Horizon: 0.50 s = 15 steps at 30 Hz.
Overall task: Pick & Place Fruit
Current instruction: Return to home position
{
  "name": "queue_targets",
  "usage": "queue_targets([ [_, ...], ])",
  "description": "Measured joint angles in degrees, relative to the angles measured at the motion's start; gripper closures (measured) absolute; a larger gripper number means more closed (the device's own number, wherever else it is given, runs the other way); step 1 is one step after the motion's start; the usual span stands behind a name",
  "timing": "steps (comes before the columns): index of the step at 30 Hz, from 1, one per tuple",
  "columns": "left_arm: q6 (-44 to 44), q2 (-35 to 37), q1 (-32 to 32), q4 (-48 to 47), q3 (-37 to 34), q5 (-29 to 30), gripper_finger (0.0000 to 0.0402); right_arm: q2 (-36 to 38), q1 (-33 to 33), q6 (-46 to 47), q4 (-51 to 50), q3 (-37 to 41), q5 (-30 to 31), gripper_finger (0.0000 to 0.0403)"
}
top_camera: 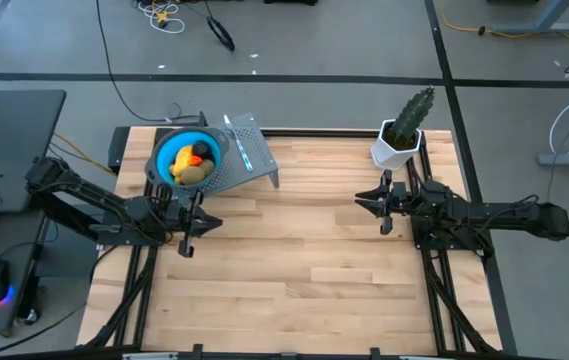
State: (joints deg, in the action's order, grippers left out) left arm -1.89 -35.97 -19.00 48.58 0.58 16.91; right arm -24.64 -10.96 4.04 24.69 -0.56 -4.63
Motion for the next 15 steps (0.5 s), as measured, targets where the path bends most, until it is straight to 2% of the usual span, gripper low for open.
queue_targets([
  [5,-2.02,0.0,0.0,-0.04,0.0,0.02,0.0372,-0.11,0.0,-0.44,-0.02,0.0,-0.01,0.0318],
  [11,-4.74,0.0,0.0,-0.18,0.0,0.06,0.0372,0.58,0.13,-1.67,5.29,0.0,-0.02,0.0318],
  [15,-4.77,0.0,0.0,-0.26,0.0,0.05,0.0372,1.44,0.15,-2.93,4.0,0.0,-0.08,0.0318],
])
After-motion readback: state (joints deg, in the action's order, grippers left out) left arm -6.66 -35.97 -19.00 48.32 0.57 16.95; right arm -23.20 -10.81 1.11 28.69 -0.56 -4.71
